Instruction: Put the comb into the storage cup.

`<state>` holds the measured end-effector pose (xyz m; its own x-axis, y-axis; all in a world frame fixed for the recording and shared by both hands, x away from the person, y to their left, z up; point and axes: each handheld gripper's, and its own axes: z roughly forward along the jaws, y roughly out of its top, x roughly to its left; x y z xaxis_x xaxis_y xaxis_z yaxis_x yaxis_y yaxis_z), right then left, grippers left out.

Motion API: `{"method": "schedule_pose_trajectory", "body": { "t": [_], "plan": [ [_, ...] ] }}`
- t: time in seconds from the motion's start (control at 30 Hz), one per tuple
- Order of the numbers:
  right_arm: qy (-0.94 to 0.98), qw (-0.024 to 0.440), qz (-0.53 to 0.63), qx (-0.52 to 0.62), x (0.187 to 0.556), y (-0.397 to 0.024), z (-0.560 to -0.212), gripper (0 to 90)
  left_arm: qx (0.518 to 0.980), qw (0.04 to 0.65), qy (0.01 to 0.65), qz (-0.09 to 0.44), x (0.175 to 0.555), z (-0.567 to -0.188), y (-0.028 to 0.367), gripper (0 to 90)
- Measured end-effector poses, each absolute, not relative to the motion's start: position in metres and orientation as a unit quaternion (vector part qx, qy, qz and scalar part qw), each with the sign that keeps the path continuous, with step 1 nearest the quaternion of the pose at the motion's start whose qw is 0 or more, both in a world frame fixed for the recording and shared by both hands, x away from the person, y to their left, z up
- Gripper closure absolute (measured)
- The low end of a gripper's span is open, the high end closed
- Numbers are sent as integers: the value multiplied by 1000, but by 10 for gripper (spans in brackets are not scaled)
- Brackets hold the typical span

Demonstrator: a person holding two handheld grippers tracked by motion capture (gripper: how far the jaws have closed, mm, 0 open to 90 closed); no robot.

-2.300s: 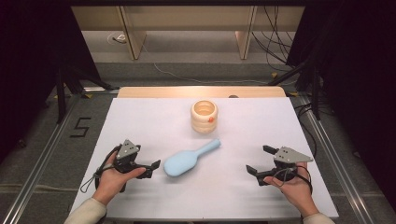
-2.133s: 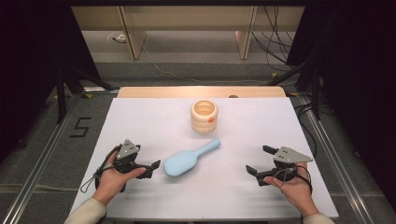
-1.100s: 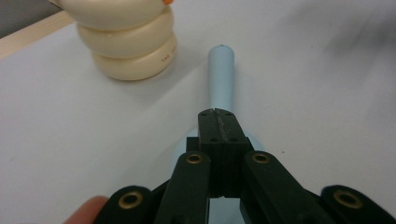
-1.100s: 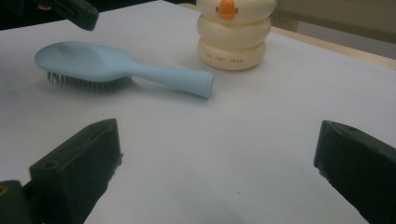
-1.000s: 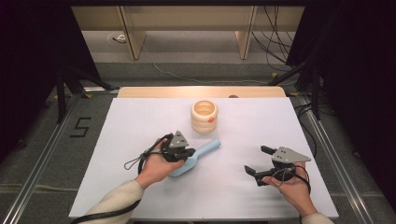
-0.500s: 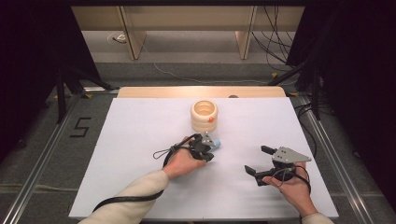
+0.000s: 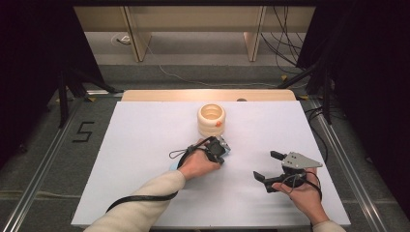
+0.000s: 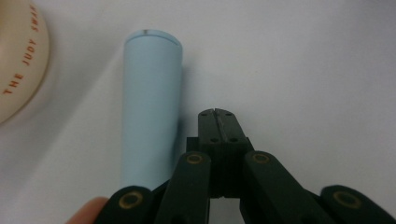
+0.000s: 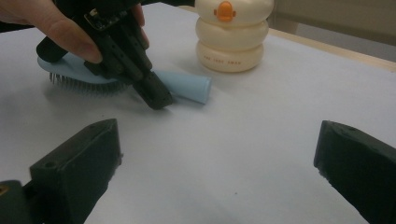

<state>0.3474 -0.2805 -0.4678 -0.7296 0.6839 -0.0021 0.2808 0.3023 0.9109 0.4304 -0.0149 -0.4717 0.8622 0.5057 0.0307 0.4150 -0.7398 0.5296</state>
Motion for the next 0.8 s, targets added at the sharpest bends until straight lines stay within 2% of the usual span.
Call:
{"method": "schedule_pose_trajectory", "body": {
  "t": [0.8],
  "plan": [
    [787, 194, 498, 309, 348, -280, -470, 23, 907, 230, 349, 56, 455, -467, 3, 900]
  ]
}}
